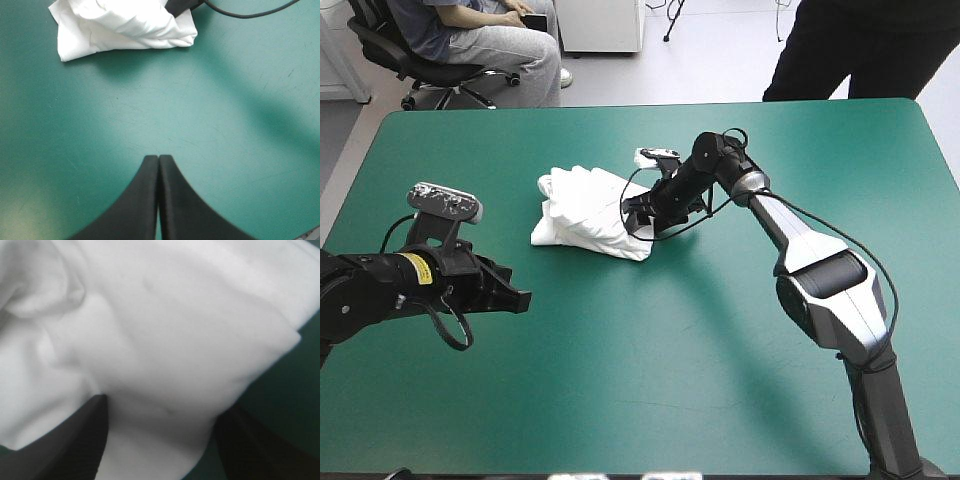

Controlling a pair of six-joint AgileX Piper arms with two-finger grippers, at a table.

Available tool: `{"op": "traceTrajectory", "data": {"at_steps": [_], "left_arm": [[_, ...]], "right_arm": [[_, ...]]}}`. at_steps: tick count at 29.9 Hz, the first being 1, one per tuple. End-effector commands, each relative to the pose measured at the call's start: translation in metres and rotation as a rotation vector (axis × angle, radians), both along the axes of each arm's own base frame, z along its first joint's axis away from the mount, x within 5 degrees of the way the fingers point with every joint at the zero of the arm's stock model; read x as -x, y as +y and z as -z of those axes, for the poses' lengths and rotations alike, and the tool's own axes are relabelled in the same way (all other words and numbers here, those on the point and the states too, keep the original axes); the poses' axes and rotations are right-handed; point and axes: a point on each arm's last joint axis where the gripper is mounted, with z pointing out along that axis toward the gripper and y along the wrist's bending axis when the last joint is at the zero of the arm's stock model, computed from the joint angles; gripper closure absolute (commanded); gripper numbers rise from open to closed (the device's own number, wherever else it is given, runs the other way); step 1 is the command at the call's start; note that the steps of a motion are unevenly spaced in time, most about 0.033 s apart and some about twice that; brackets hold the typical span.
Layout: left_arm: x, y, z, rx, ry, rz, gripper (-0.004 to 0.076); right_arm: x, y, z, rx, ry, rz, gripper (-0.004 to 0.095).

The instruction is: Fold the cloth

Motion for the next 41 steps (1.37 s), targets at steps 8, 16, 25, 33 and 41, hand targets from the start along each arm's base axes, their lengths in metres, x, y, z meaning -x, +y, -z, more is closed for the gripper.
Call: {"op": "traceTrajectory", "data": {"at_steps": [8, 16, 25, 33, 41], "left_arm": [[0.006, 0.001, -0.007, 0.025, 0.003, 0.007, 0.0741], [0.008, -0.001, -0.007, 0.049, 0.022, 0.021, 0.0741], [0.009, -0.003, -0.007, 0.088, 0.048, -0.008, 0.0741], [0.008, -0.003, -0.008, 0.097, 0.033, -0.009, 0.0741], [0.007, -0.004, -0.009, 0.105, 0.016, -0.008, 0.0741]], "right_arm": [[-0.002, 0.003, -0.034, -0.074, -0.253, -0.164, 0.0912], [-0.002, -0.017, -0.022, 0.195, -0.269, -0.258, 0.0916], [0.004, -0.056, -0.061, 0.325, -0.354, -0.143, 0.0916], [0.013, -0.145, -0.058, 0.539, -0.322, 0.048, 0.0917], [0.042, -0.242, -0.069, 0.737, -0.324, 0.290, 0.0920]]}}
